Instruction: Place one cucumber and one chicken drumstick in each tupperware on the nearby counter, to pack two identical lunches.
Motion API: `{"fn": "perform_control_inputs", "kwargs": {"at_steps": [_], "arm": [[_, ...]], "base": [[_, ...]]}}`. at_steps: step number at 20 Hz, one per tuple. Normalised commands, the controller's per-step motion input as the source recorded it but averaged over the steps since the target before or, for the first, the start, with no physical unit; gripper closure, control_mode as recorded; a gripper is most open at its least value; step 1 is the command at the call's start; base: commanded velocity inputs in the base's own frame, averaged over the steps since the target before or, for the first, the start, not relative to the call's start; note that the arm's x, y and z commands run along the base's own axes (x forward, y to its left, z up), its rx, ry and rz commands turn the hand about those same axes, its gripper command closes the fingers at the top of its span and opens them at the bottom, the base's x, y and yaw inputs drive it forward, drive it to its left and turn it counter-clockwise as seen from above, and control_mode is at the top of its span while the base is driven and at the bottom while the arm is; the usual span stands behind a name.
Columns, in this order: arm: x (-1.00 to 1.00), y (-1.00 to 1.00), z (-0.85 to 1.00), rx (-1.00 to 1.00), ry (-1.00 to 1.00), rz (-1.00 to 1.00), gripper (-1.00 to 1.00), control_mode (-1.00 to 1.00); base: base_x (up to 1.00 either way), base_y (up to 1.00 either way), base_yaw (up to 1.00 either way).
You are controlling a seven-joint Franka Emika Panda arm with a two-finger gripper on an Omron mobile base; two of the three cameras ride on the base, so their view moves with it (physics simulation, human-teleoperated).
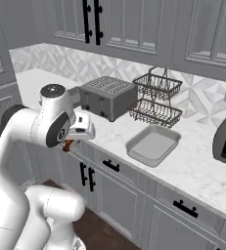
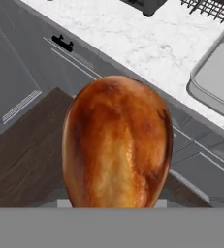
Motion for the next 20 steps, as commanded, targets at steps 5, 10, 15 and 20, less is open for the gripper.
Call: {"fn": "perform_control_inputs", "kwargs": {"at_steps": [5,10,15,20], "arm": [[0.00,0.00,0.00,0.00,0.00,0.00,1.00,1.00],[0.00,0.00,0.00,0.00,0.00,0.00,1.00,1.00],[0.00,0.00,0.00,0.00,0.00,0.00,1.00,1.00],[0.00,0.00,0.00,0.00,0.00,0.00,1.00,1.00]], "base": [[0.42,-0.80,-0.47],[0.69,-0.38,-0.48],[0.00,-0.09,-0.07],[0.02,0.00,0.00]]}}
